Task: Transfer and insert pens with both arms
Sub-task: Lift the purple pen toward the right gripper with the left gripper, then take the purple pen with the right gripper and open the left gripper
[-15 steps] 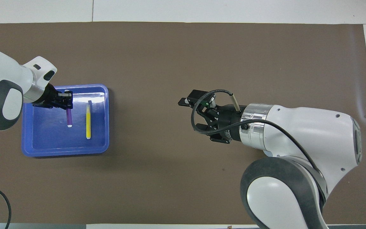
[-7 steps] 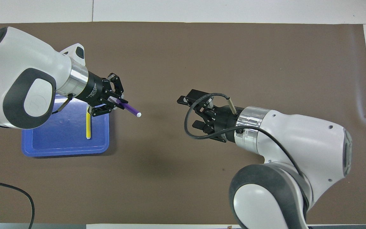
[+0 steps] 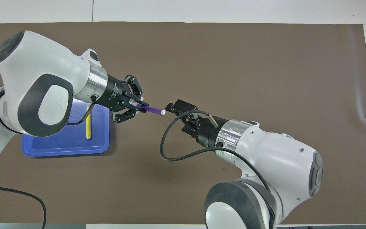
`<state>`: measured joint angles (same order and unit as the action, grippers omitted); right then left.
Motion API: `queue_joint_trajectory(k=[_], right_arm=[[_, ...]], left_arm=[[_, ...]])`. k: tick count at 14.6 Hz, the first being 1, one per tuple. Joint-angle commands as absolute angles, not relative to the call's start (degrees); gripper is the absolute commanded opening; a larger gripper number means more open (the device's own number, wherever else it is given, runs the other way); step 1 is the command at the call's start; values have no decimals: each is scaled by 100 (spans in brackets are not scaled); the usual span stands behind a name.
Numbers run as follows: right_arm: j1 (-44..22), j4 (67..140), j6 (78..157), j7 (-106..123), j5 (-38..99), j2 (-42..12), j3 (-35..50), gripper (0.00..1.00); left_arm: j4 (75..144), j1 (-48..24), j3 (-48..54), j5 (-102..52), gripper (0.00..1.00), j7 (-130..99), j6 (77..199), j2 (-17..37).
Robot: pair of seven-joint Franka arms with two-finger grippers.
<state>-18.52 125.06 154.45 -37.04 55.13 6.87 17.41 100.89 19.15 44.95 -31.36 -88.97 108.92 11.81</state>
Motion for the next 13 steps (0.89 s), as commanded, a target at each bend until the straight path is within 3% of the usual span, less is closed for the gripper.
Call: queue_joint_trajectory(k=[1,6,8,9,11,13], right_arm=[[-1810,12551,15346,-3480,5643,668,1758,100],[-1784,12480,15372,-3463,5643,571,1758,94],[-1784,12463,15381,-3463,5651,571,1758,89],[-1784,12428,15381,-3463,5651,563,1758,81],[-1784,12419,15381,-3454,5643,562,1767,74],[-1802,12393,15372,-3463,5651,554,1767,73]], left_arm=[[10423,1951,4509,-3602,0,-9044,10969,880],[10793,1934,4518,-4235,0,-9044,10978,598],[10837,1934,4518,-4324,0,-9044,10978,589],[10889,1986,4518,-4429,0,-9044,10978,580],[10890,1995,4518,-4465,0,-9044,10969,580],[10890,1960,4518,-4482,0,-9044,10978,545]])
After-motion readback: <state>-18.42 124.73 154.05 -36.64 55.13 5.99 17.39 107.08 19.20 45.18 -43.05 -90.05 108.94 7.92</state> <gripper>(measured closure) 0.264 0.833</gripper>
